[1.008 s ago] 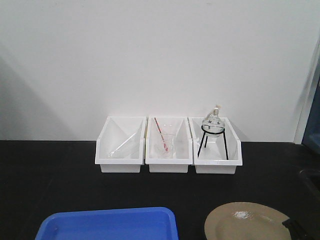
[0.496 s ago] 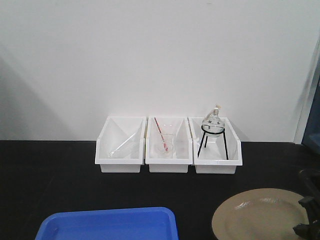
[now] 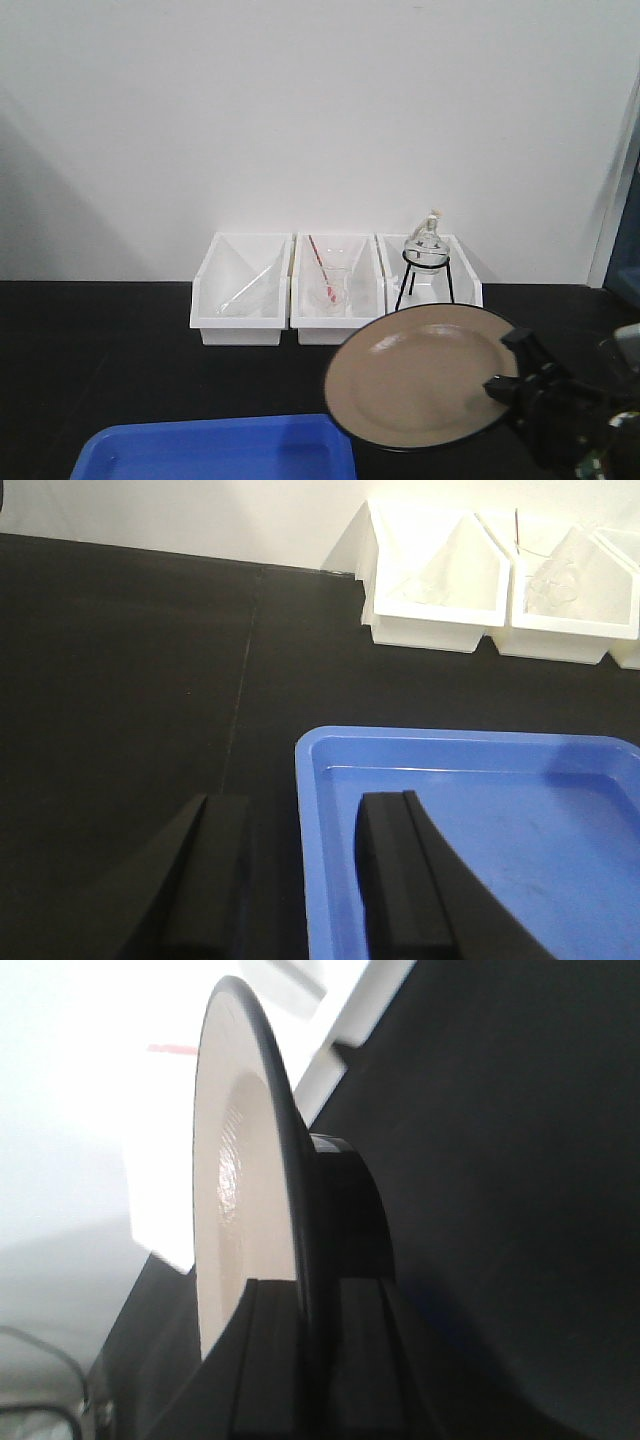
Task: Place disk in tray to left cabinet
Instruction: 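Grasp the beige plate rim with the right gripper and lift it, then move the plate over the blue tray and lower it in with the right gripper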
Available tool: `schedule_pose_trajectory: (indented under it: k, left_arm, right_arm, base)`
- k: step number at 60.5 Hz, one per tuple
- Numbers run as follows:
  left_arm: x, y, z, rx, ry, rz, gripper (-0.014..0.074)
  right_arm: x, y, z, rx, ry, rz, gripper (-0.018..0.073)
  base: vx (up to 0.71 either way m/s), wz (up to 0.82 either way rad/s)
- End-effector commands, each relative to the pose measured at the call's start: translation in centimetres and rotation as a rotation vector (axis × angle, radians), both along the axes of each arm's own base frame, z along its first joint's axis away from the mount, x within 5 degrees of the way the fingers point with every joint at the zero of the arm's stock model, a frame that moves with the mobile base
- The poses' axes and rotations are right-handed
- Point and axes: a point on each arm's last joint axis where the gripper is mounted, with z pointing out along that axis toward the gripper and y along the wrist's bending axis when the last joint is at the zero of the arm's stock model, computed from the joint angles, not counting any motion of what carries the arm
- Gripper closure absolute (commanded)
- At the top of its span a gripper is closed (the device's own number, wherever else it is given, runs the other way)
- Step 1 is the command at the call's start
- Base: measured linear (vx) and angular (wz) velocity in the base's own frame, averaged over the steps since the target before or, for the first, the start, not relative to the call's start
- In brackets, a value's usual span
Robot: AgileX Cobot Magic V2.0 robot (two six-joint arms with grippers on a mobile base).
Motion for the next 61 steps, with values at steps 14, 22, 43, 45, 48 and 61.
schedule_pose_trajectory:
  k: [14, 22, 43, 45, 48, 61]
  left_arm:
    - [0.4, 0.0, 1.5, -0.011, -0.093, 0.006, 0.0202]
    - [0.4, 0.0, 1.5, -0.011, -0.093, 0.006, 0.0202]
    - [0.4, 0.0, 1.4, -0.011, -0.092, 0.006, 0.0202]
    - [0.4, 0.0, 1.4, -0.011, -0.092, 0.006, 0.0202]
    - [0.4, 0.0, 1.4, -0.011, -0.092, 0.006, 0.0202]
    - [0.4, 0.0, 1.4, -0.011, -0.092, 0.006, 0.0202]
  right_arm:
    - [2.5, 11.3, 0.6, 0.018, -0.160, 0.161, 0.0560]
    - [2.7, 15.3, -1.2, -0.010, -0.136, 0.249, 0.0559]
    - [2.3, 18.0, -5.3, -0.133, -0.064, 0.371, 0.0547]
    - [2.3, 18.0, -5.3, -0.164, -0.077, 0.388, 0.0546]
    - [2.3, 18.0, -5.3, -0.210, -0.100, 0.414, 0.0540]
    - [2.0, 18.1, -5.7, -0.430, -0.171, 0.570, 0.0456]
  base:
    - [0.00, 0.00]
    - [0.00, 0.00]
    - [0.00, 0.00]
    - [0.00, 0.00]
    - [0.00, 0.00]
    - [0.00, 0.00]
